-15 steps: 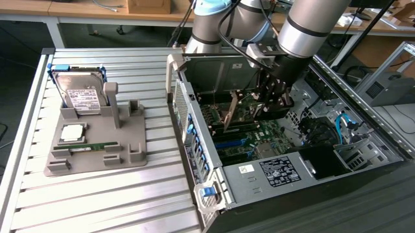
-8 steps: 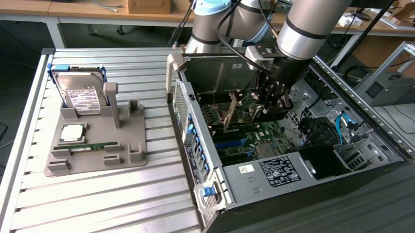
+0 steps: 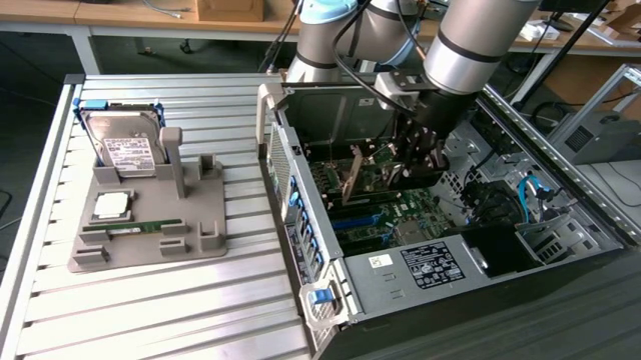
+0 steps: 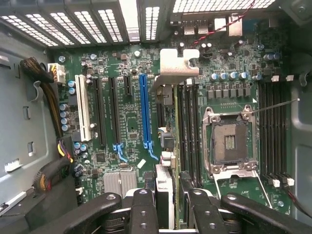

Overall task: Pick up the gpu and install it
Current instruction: 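Insert the gpu into the slot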

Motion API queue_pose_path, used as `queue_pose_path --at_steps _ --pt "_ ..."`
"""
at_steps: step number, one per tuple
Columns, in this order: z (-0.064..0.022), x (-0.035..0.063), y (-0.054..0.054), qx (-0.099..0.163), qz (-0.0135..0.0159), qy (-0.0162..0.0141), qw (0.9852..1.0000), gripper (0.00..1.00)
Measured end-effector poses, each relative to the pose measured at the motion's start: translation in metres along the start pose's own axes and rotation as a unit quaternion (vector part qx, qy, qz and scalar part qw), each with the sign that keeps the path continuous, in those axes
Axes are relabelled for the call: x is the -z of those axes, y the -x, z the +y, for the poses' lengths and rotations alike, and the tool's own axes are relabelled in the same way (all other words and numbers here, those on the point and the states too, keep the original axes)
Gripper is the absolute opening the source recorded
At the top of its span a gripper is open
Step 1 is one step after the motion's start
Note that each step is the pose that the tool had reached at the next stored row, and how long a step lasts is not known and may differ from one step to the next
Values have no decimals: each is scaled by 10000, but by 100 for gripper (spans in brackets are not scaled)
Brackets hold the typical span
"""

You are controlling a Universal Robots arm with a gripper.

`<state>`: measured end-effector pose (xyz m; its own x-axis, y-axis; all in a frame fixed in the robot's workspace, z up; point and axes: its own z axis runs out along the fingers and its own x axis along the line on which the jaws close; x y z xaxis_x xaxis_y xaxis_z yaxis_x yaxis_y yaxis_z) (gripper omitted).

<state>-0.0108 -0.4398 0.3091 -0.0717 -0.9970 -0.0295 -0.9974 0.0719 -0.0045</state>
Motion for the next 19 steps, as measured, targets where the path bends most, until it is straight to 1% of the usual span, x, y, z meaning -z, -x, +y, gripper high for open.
queue_pose_path --at_steps 19 --pt "37 -49 -25 0 -1 0 10000 30"
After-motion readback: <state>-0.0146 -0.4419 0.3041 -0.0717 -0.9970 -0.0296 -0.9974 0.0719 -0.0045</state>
